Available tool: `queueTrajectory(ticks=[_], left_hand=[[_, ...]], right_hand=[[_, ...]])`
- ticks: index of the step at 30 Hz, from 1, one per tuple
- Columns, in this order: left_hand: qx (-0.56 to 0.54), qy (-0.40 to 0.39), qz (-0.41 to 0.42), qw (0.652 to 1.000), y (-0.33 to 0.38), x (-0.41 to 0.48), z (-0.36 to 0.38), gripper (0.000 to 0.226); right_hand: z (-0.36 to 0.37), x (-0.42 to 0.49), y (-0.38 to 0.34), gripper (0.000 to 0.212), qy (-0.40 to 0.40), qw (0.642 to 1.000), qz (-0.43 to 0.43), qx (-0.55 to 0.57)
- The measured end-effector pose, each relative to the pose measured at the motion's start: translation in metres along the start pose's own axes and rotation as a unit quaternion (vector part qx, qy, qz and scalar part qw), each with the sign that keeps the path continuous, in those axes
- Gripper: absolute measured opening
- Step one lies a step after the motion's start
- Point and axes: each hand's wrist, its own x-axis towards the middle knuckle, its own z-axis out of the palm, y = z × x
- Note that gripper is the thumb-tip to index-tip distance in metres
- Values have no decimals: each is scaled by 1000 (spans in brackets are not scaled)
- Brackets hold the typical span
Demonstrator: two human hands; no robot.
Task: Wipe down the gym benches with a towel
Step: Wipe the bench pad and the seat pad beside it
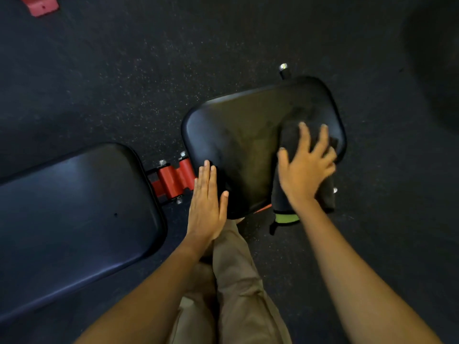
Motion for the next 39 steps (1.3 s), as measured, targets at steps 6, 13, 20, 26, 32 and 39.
queueTrajectory(ticks=[6, 13, 20, 26, 32, 39], left_hand=[[-11, 12, 14, 1000, 9, 24, -3, 58], [24, -21, 64, 997, 34, 58, 0, 60], [61, -15, 83, 995, 58, 103, 3, 61], [84, -10, 83, 993, 68, 132, 0, 62], [145, -25, 82, 986, 69, 140, 5, 65], [166, -18, 84, 982, 68, 139, 7, 64]], right_hand=[[12, -69, 24, 67, -38, 952, -297, -64], [-7, 2, 32, 63, -36, 999, -30, -7], [-19, 78, 5, 68, -66, 990, -112, -50], [-18, 31, 72, 63, -38, 971, -233, -17], [-23, 94, 44, 65, -56, 997, -52, -11], [-21, 176, -26, 63, -125, 978, -158, -60]])
